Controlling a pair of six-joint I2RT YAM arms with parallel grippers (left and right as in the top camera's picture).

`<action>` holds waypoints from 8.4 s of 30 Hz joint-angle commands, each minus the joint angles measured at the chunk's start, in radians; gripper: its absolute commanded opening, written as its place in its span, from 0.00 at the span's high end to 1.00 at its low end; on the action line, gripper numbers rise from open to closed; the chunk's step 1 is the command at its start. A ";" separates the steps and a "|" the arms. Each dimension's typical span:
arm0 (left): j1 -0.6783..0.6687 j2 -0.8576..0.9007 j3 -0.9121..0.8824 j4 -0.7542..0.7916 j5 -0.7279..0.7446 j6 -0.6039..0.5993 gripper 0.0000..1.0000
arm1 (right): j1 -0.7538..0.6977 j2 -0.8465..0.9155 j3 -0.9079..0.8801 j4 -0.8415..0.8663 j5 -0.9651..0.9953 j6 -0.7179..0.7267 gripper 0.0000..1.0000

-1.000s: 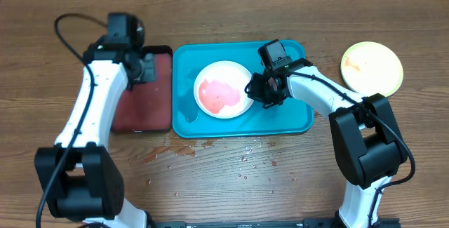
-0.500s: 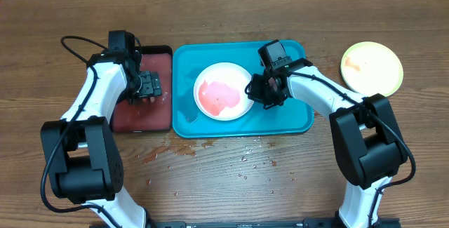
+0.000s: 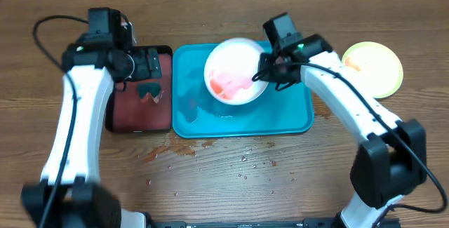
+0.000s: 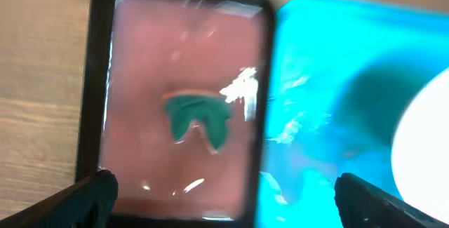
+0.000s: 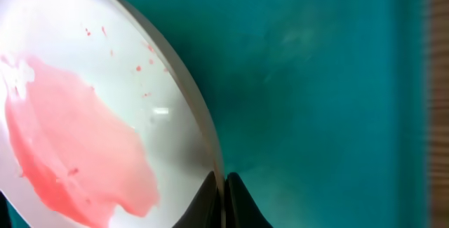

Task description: Clean dirty plates on tray and stack at the side

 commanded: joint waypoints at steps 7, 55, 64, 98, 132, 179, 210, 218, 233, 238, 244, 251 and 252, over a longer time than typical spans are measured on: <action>-0.006 -0.272 0.029 -0.050 0.114 0.005 0.00 | 0.041 -0.045 0.154 -0.116 0.406 -0.047 0.96; -0.006 -0.330 0.028 -0.116 0.107 0.046 0.00 | 0.411 -0.044 0.146 0.092 1.033 -0.238 0.96; -0.006 -0.329 0.027 -0.119 0.094 0.048 0.00 | 0.410 -0.043 0.128 0.096 0.896 -0.260 0.96; -0.006 -0.178 -0.313 0.089 -0.076 0.158 0.00 | 0.063 0.185 0.128 -0.021 -0.095 -0.097 0.96; -0.007 0.222 -0.450 0.629 -0.076 0.027 0.34 | 0.027 0.189 0.128 -0.063 -0.095 -0.096 0.96; -0.007 0.325 -0.387 0.636 -0.077 -0.004 0.83 | 0.027 0.189 0.128 -0.066 -0.094 -0.096 0.96; -0.007 0.146 -0.299 0.467 -0.104 -0.004 0.96 | 0.027 0.189 0.128 -0.056 -0.095 -0.096 0.96; -0.059 0.129 -0.298 0.480 0.185 -0.025 0.96 | 0.027 0.189 0.128 -0.018 -0.095 -0.087 0.96; -0.350 0.142 -0.298 0.584 0.026 -0.166 0.96 | 0.042 0.293 0.128 0.062 -0.095 -0.013 0.96; -0.381 0.200 -0.298 0.584 -0.001 -0.218 0.96 | 0.043 0.305 0.128 0.072 -0.095 0.013 0.96; -0.384 0.272 -0.298 0.614 0.001 -0.262 0.96 | 0.043 0.305 0.128 0.090 -0.096 0.032 0.96; -0.414 0.348 -0.298 0.669 0.001 -0.293 0.96 | 0.043 0.305 0.128 0.099 -0.136 0.032 0.96; -0.420 0.361 -0.298 0.673 0.002 -0.293 0.96 | 0.045 0.305 0.128 0.101 -0.138 0.034 0.96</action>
